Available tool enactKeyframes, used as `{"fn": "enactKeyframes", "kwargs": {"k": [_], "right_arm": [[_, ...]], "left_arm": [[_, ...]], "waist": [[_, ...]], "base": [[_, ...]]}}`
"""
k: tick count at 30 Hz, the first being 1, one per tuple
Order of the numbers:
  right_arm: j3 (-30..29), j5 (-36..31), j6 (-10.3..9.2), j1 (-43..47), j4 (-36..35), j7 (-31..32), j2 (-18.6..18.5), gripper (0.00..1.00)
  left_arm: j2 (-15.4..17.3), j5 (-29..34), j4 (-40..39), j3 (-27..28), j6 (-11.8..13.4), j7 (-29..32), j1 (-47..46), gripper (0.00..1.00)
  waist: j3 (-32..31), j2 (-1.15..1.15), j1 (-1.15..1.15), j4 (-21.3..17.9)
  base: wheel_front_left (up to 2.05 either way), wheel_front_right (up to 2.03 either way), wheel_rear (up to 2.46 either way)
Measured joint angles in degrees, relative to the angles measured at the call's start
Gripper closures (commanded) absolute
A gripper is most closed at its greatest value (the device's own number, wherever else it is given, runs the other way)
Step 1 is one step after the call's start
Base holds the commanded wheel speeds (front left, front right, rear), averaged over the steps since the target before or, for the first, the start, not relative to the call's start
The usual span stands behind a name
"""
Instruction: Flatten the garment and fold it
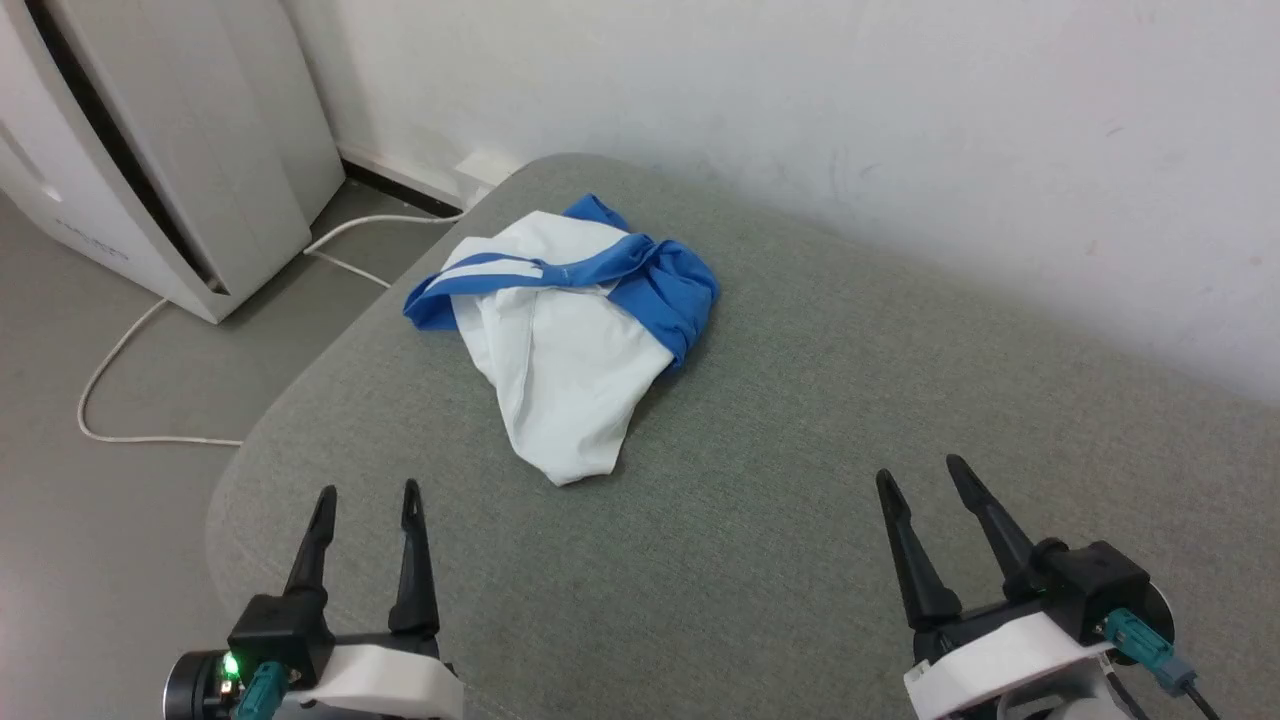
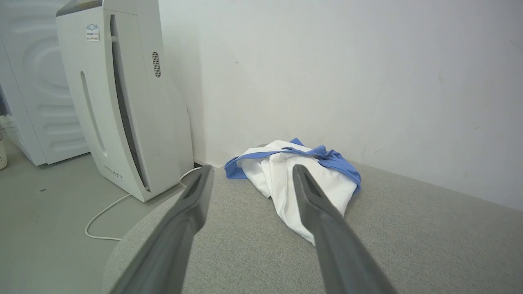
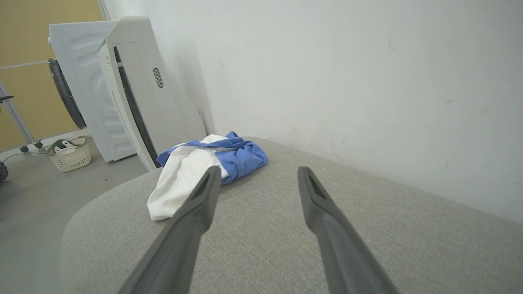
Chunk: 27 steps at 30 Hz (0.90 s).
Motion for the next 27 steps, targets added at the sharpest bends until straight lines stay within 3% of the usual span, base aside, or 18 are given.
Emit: {"fn": "enactKeyframes", "kwargs": {"k": [12,16,27], "right_arm": [[-0.1,-0.6,0.00,0.0,-0.2,0.0,0.0,0.00],[0.1,-2.1,0.00,-0.3,-0.5,0.0,0.0,0.00],[-0.1,-8.6,0.00,-3.4,-4.0,0.0,0.2,0.00]], "left_arm": [[0.0,-0.7,0.5,-0.3,-0.7,0.0,-0.1,0.00],[0.2,-2.0,6.0,0.9,-1.1,0.0,-2.0,0.00],[8.3,-5.1,18.2,0.5,-7.9,9.8,-26.5,0.00]], "waist": [[1.7,0.00,0.00,-0.5],[3.3,0.00,0.00,-1.5],[12.4,0.00,0.02,-5.8]], "base": [[0.00,0.00,0.00],[0.00,0.00,0.00],[0.00,0.00,0.00]]}}
